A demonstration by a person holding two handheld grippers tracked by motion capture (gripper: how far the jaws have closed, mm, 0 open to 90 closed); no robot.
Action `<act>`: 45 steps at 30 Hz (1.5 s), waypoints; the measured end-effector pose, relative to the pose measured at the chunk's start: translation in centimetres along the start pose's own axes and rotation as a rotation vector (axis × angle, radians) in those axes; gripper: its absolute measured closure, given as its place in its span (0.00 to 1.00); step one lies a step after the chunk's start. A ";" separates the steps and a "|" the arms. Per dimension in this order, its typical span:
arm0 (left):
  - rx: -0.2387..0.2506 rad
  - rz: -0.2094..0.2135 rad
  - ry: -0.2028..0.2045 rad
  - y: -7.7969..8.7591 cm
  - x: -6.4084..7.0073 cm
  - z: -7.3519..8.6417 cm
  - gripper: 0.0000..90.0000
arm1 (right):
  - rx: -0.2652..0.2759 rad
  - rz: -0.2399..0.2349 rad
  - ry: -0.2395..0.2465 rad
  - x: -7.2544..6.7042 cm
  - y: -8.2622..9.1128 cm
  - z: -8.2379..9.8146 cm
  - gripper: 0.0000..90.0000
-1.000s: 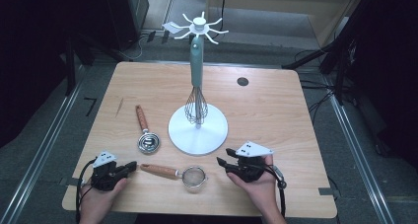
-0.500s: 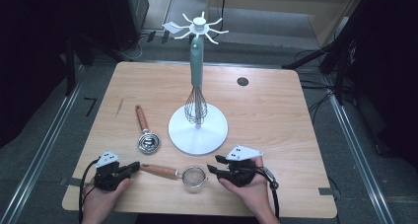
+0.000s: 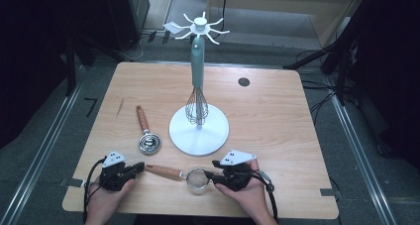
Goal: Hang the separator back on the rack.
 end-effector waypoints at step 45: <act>0.001 0.071 0.026 -2.7 4.7 -0.7 0.96 | -0.137 0.032 0.011 0.7 1.1 3.7 0.78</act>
Point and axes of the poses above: each handheld gripper's, and its own axes: y roughly backward along the jaws, z roughly out of its underside, x roughly to its right, the point moved 7 cm from there along -y, roughly forward along the jaws, and after that the axes turned 2 degrees about z, right-handed, at the moved point
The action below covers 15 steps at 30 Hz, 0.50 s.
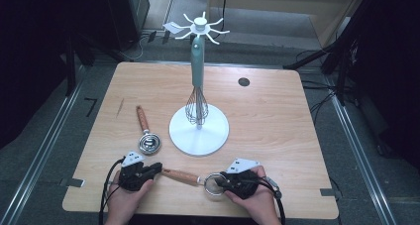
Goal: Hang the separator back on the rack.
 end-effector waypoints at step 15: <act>0.001 -0.014 -0.031 -0.6 1.3 0.0 0.95 | -0.006 0.106 -0.036 2.0 2.3 1.9 0.86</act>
Point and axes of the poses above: each handheld gripper's, and its own axes: y roughly backward along the jaws, z roughly out of its underside, x roughly to its right, the point moved 7 cm from there along -y, roughly forward along the jaws, and after that the axes turned 2 degrees about z, right-handed, at the moved point
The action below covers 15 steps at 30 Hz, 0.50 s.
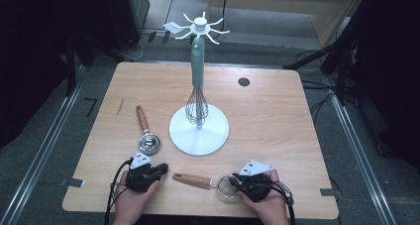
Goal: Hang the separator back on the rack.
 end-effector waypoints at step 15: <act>-0.039 0.098 -0.040 0.2 1.9 1.0 0.94 | 0.056 0.016 -0.013 0.8 1.4 -0.4 0.61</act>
Point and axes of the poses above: each handheld gripper's, and its own axes: y roughly backward along the jaws, z roughly out of its underside, x roughly to its right, the point moved 7 cm from there along -y, roughly forward along the jaws, and after that the axes turned 2 degrees about z, right-handed, at the moved point
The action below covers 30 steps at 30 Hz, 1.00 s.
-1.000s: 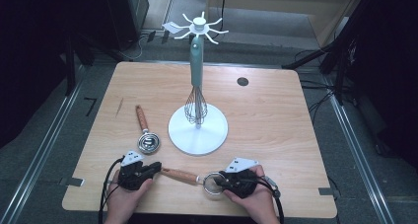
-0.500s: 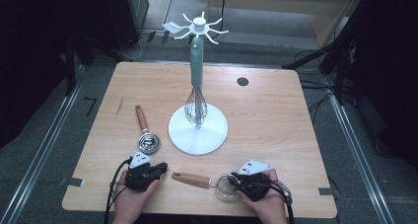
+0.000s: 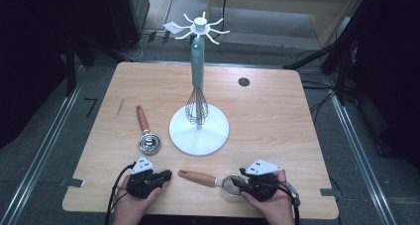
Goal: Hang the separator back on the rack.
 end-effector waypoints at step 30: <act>0.017 -0.027 -0.039 -1.0 -0.1 -1.3 0.86 | -0.310 -0.303 0.125 -2.2 -1.6 -5.4 0.60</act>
Point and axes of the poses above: each handheld gripper's, and its own axes: y roughly backward along the jaws, z roughly out of its underside, x roughly to its right, the point moved 7 cm from there along -y, roughly forward along the jaws, and after that the axes turned 2 degrees about z, right-handed, at the moved point
